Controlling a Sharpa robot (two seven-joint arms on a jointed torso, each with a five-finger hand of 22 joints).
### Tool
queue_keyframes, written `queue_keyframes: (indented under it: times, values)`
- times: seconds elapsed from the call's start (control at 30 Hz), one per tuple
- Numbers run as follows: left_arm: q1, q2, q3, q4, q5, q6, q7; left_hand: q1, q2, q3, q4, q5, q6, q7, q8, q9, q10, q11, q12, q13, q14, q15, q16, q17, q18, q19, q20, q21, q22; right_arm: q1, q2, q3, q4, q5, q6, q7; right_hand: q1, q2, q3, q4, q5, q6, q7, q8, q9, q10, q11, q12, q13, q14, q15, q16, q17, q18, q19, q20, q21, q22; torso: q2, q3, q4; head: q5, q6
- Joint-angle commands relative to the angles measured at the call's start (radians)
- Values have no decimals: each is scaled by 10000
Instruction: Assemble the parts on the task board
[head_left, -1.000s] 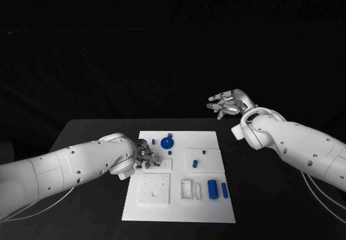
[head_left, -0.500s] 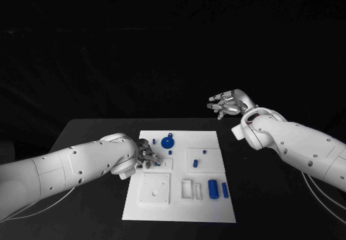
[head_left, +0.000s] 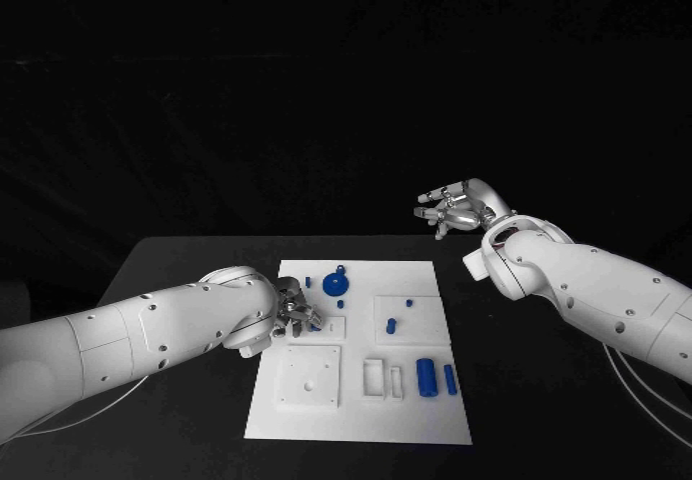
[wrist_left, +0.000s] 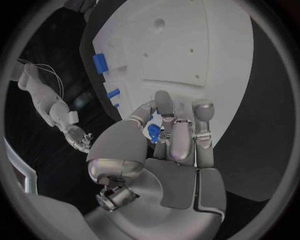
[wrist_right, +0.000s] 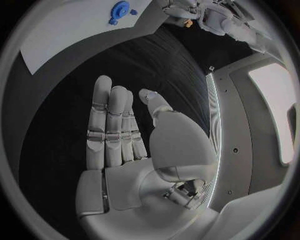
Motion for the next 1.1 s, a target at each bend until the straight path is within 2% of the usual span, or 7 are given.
queue_keyframes:
  times: [0.03,0.2,0.33,0.77,0.93,1.03,1.1]
  values:
    - [-63,19,-35,6,-280,276,-55,264,173,-38,-21,0,1678,-1089,65,1714,455,-61,63,-15,10,42,58,21,168,11,72,-23,508,-15,15,7,-4,-106,109,53,12,20,40,18,-32,-11,37,-1,6,-95,0,24,-13,-22,20,-60,-9,-82,334,21,-16,-9,-3,3,-1,2,-8]
    - [-68,48,-35,5,-274,314,-37,226,166,-168,85,-158,1752,-1114,69,1726,462,-69,137,-32,14,44,82,46,168,16,81,-2,512,-34,31,7,-17,-107,118,52,8,17,50,23,-29,-10,37,-1,6,-100,2,24,-15,-24,21,-63,-17,-76,336,25,-29,-27,4,2,-4,10,-22]
    - [-78,78,-35,-13,-265,314,-32,253,214,-426,300,-1006,1809,-1139,66,1741,464,-76,179,-63,16,44,95,49,157,19,73,-2,509,-44,39,7,-19,-107,125,57,7,15,54,25,-28,-10,37,-1,6,-102,2,25,-16,-25,22,-64,-20,-74,336,27,-34,-34,-1,2,-3,-17,-30]
    - [-117,142,-35,-117,-260,242,-32,387,133,-916,826,-1388,1823,-1150,67,1680,462,-81,191,-131,9,29,89,9,104,23,12,-42,501,-66,55,7,-40,-107,139,60,11,6,46,23,-32,-41,43,0,7,-109,7,21,-22,-36,27,-69,-29,-69,335,32,-46,-51,-2,2,-5,-27,-25]
    - [-122,140,-35,-151,-260,198,-42,341,123,-1114,1061,-2088,1842,-1160,69,1693,463,-84,197,-136,7,29,86,-2,96,22,-2,-59,497,-93,64,7,-55,-106,144,61,9,9,38,24,-31,-46,44,0,7,-114,8,18,-25,-38,28,-70,-32,-65,335,34,-52,-59,-2,3,0,-28,-30]
    - [-123,125,-35,-164,-260,97,-55,358,-32,-1372,1228,-2338,1832,-1166,67,1706,461,-84,180,-148,5,31,74,-25,67,14,-32,-85,493,-107,61,7,-61,-106,145,55,9,9,38,24,-31,-46,44,0,7,-114,8,18,-25,-38,28,-70,-32,-65,335,34,-52,-59,1,-2,3,-27,-48]
    - [-124,113,-34,-167,-260,44,-68,332,-375,-1628,1270,-2701,1836,-1170,66,1703,459,-84,152,-163,-3,37,55,-60,39,-8,-47,-125,483,-114,59,7,-65,-106,146,46,11,9,37,24,-31,-47,44,0,7,-114,8,18,-26,-39,28,-70,-33,-64,335,35,-52,-60,3,-5,6,-36,-49]
